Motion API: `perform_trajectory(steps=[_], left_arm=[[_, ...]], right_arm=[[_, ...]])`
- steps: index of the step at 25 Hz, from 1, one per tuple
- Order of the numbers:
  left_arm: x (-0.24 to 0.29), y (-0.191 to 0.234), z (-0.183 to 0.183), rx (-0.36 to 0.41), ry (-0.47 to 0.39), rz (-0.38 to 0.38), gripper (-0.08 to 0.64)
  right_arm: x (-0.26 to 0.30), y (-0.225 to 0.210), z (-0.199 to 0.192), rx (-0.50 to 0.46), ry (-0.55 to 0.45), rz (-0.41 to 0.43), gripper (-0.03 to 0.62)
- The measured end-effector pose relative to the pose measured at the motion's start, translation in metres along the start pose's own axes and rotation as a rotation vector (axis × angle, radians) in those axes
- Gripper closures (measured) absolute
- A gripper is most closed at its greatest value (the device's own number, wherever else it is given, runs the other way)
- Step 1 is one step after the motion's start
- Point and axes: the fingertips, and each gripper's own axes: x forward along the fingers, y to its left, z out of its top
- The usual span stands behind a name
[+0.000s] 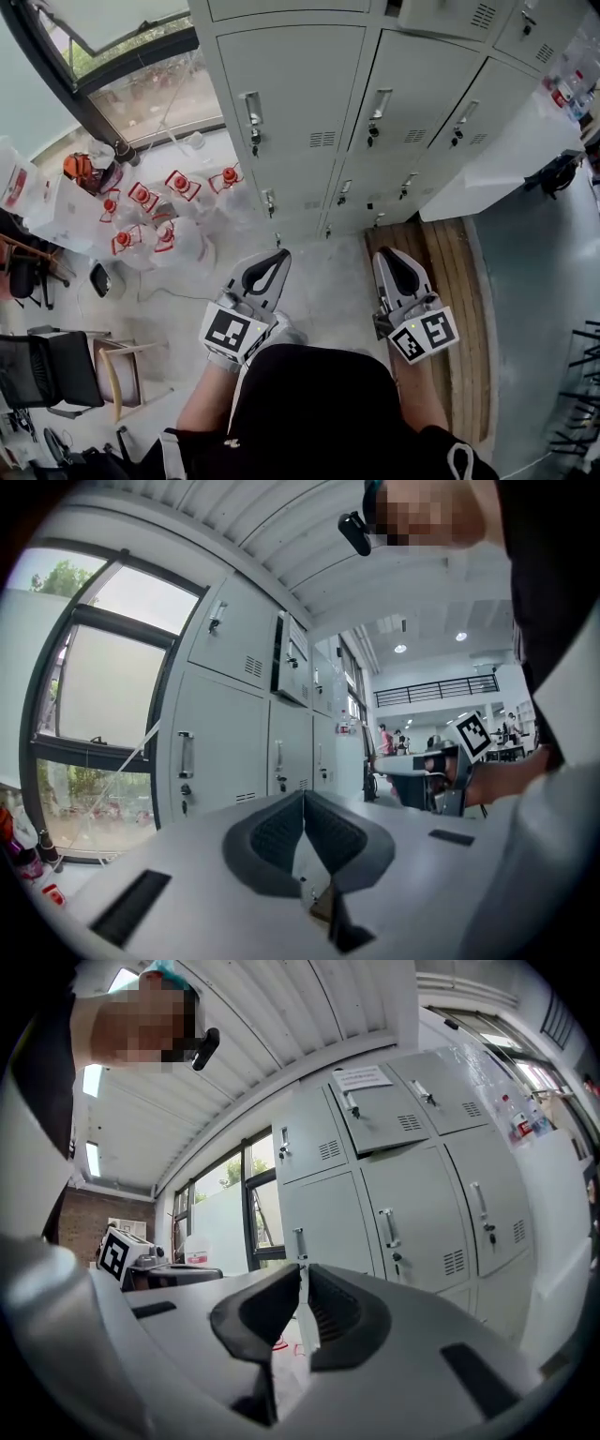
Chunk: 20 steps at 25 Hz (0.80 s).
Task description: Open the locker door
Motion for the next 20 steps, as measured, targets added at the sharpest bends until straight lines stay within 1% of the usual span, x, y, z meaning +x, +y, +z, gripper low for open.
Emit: perform_trajectory(steps=[4, 8, 11, 16, 20], left_arm=[[-0.016, 0.059, -0.001, -0.001, 0.019, 0.05, 0.537], [-0.034, 0.101, -0.002, -0.015, 0.029, 0.129, 0.537], [-0.049, 0.125, -0.007, -0.026, 0.047, 0.201, 0.537], [-0.068, 0.159, -0.003, -0.051, 0.038, 0.34, 0.537], [-0.079, 0.181, -0.007, -0.068, 0.057, 0.449, 0.537]], right_arm=[[0.063, 0.015, 0.002, -0.006, 0.0, 0.023, 0.545], [0.118, 0.034, -0.001, -0.018, 0.025, 0.104, 0.545], [0.154, 0.045, -0.004, -0.024, 0.034, 0.162, 0.545], [0.213, 0.053, -0.003, -0.016, 0.041, 0.249, 0.543], [0.261, 0.059, -0.005, -0.012, 0.048, 0.315, 0.543]])
